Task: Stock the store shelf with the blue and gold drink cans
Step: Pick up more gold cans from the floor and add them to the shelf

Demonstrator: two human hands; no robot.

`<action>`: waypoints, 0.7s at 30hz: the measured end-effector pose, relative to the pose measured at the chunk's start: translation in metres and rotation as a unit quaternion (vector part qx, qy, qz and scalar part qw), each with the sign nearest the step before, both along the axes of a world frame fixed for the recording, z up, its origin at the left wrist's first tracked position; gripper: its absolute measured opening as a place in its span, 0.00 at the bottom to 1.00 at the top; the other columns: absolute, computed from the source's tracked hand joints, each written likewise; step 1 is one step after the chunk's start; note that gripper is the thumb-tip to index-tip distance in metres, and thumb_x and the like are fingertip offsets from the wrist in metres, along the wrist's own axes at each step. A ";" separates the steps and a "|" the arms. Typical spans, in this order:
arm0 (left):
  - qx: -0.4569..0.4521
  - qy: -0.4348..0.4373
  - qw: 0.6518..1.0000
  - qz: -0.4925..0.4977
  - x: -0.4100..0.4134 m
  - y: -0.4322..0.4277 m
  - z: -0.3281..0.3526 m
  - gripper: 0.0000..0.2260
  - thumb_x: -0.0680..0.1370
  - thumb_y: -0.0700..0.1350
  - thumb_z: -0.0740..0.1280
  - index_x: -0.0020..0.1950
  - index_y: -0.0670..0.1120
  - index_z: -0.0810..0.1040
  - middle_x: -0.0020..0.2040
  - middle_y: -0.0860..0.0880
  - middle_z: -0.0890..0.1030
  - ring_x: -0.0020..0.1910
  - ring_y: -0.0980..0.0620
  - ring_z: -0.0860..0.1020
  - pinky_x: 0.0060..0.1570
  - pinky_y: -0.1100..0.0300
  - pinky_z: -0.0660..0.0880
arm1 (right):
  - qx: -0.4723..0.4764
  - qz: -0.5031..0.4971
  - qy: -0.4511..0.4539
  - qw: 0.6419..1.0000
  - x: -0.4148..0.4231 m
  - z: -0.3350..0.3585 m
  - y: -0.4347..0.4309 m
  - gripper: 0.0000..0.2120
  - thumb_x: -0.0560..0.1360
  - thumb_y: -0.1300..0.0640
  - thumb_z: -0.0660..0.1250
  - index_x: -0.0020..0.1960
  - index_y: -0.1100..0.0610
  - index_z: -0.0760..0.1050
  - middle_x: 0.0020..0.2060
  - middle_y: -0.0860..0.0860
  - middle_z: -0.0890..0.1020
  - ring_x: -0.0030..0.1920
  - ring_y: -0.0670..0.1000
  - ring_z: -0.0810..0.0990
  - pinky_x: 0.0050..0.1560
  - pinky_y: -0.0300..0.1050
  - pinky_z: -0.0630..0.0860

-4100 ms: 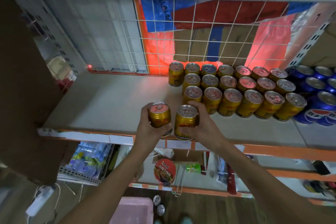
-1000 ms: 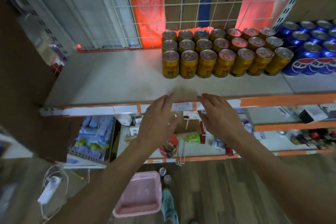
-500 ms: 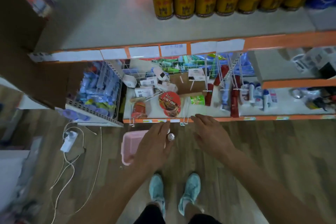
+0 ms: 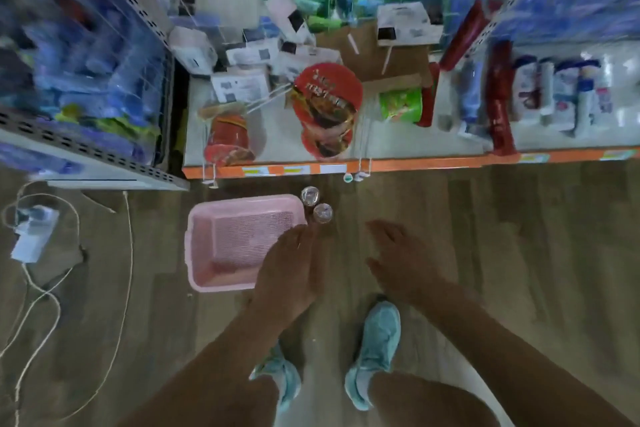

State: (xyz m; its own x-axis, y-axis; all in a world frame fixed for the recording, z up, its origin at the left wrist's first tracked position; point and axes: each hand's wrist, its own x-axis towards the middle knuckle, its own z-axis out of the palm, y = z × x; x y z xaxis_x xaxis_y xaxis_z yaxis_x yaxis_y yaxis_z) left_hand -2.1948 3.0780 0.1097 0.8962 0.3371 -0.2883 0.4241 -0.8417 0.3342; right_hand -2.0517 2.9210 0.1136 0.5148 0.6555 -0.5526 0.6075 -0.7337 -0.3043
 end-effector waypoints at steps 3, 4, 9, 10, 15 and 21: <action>-0.023 0.005 1.000 -0.003 0.003 0.019 -0.100 0.35 0.70 0.45 0.76 0.75 0.45 0.67 0.66 0.44 0.77 0.63 0.42 0.76 0.62 0.49 0.75 | -0.014 0.017 -0.009 1.000 -0.001 -0.095 0.017 0.33 0.78 0.52 0.64 0.79 0.56 0.56 0.77 0.52 0.63 0.75 0.55 0.62 0.70 0.48 0.64; -0.032 0.003 0.999 -0.005 0.008 0.026 -0.131 0.35 0.70 0.46 0.75 0.75 0.47 0.64 0.68 0.45 0.75 0.65 0.43 0.74 0.64 0.50 0.73 | -0.015 0.022 -0.011 1.000 0.001 -0.125 0.022 0.33 0.78 0.52 0.64 0.79 0.56 0.55 0.77 0.53 0.63 0.75 0.55 0.62 0.70 0.49 0.65; -0.008 -0.016 0.999 -0.032 0.040 0.062 -0.263 0.33 0.72 0.44 0.74 0.74 0.45 0.65 0.67 0.44 0.74 0.65 0.42 0.72 0.63 0.47 0.74 | -0.020 0.040 -0.045 0.998 0.024 -0.248 0.058 0.32 0.75 0.56 0.67 0.76 0.60 0.61 0.72 0.56 0.69 0.69 0.59 0.70 0.63 0.51 0.70; 0.000 -0.017 0.999 -0.040 0.049 0.069 -0.281 0.33 0.71 0.44 0.75 0.74 0.45 0.66 0.68 0.44 0.73 0.65 0.42 0.73 0.63 0.47 0.74 | -0.009 0.045 -0.060 0.997 0.029 -0.268 0.062 0.31 0.74 0.56 0.69 0.73 0.61 0.64 0.69 0.57 0.72 0.66 0.60 0.73 0.60 0.53 0.73; 0.050 -0.020 0.995 -0.083 0.083 0.096 -0.343 0.38 0.69 0.43 0.78 0.75 0.44 0.65 0.70 0.42 0.72 0.70 0.41 0.70 0.69 0.50 0.70 | 0.039 0.080 -0.087 0.992 0.043 -0.338 0.080 0.31 0.67 0.58 0.76 0.66 0.65 0.70 0.58 0.60 0.77 0.54 0.62 0.79 0.42 0.46 0.67; 0.098 0.008 0.988 -0.116 0.102 0.106 -0.376 0.41 0.72 0.43 0.76 0.80 0.44 0.57 0.74 0.41 0.68 0.72 0.39 0.69 0.73 0.48 0.65 | 0.100 0.068 -0.046 0.992 0.021 -0.371 0.101 0.47 0.69 0.42 0.76 0.78 0.57 0.56 0.71 0.54 0.69 0.67 0.57 0.71 0.62 0.50 0.69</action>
